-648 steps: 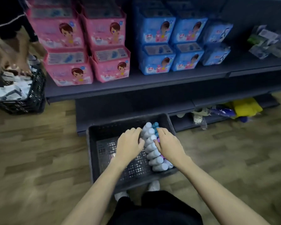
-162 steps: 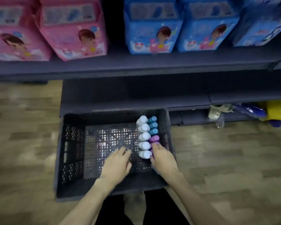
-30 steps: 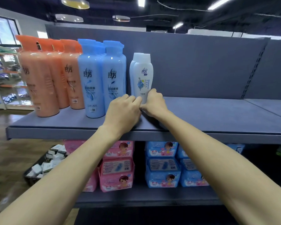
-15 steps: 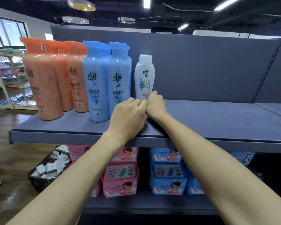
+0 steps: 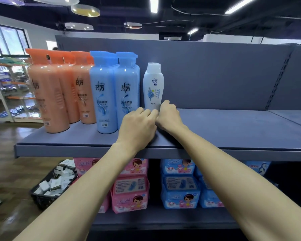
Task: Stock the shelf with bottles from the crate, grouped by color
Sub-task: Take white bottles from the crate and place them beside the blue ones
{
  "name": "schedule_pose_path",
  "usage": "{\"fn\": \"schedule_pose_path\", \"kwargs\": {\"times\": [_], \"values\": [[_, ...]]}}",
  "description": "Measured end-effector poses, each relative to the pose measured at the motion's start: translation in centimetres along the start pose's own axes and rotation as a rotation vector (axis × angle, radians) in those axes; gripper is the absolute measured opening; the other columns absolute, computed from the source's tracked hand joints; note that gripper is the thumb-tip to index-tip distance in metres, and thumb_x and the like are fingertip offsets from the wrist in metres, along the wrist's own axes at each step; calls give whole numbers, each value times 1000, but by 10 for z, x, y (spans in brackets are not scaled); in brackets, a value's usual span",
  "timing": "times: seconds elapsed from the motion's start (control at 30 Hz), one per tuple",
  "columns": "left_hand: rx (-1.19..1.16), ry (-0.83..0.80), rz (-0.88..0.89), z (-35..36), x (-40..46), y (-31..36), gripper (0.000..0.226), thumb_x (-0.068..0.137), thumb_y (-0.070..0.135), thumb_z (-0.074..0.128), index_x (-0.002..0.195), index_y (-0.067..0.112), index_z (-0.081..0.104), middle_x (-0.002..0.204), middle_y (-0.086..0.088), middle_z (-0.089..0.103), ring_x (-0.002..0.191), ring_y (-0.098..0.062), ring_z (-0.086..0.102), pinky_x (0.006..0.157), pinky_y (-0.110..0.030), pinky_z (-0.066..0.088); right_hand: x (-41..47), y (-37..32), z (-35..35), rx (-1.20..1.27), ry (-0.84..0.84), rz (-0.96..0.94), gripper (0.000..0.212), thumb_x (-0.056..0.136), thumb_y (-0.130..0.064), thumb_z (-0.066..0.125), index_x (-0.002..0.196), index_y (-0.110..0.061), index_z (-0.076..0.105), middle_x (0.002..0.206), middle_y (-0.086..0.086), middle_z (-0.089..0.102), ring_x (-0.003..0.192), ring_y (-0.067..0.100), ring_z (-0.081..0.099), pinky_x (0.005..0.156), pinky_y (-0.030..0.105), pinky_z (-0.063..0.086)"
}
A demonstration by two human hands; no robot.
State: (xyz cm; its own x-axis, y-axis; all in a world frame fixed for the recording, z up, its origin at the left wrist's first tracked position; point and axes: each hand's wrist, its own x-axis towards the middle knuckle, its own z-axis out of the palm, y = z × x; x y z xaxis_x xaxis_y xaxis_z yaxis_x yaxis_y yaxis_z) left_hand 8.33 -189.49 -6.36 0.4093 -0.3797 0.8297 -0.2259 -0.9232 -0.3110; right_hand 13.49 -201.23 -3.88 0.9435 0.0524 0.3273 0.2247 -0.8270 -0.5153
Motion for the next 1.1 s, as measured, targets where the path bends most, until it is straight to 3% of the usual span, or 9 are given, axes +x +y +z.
{"fn": "schedule_pose_path", "kwargs": {"times": [0.4,0.57,0.77,1.0,1.1], "values": [[43,-107,-29,-20,-3,7,25,62,2,67,68,15,47,55,-2,47,53,-23,45,45,-26,22,-64,20,-46,-195,0,-49,42,91,-32,66,113,-4,43,113,17,57,103,38,56,71,37,43],[-9,-59,-15,-42,-24,24,23,63,0,63,81,11,57,68,-4,52,62,-24,48,46,-31,35,-110,32,-60,-349,72,-205,47,94,-33,59,130,-6,45,130,12,53,115,32,54,91,40,47],[-180,-13,-21,-70,-58,52,14,77,11,51,88,12,59,78,-3,54,68,-23,50,49,-31,36,-164,48,-54,-347,159,-286,52,95,-33,57,139,-8,45,148,8,40,128,27,47,96,41,48],[-236,-305,-54,-63,-121,90,22,68,23,66,86,15,56,74,-2,53,65,-24,52,47,-29,28,-221,80,-18,-303,218,-319,48,86,-22,71,129,-4,57,138,10,53,118,28,57,83,39,56],[-269,-386,-54,-53,-145,105,26,65,21,70,87,14,59,72,-3,54,62,-25,52,48,-31,35,-241,100,3,-303,180,-285,49,82,-20,75,125,-4,59,133,11,57,112,29,60,80,38,58]]}}
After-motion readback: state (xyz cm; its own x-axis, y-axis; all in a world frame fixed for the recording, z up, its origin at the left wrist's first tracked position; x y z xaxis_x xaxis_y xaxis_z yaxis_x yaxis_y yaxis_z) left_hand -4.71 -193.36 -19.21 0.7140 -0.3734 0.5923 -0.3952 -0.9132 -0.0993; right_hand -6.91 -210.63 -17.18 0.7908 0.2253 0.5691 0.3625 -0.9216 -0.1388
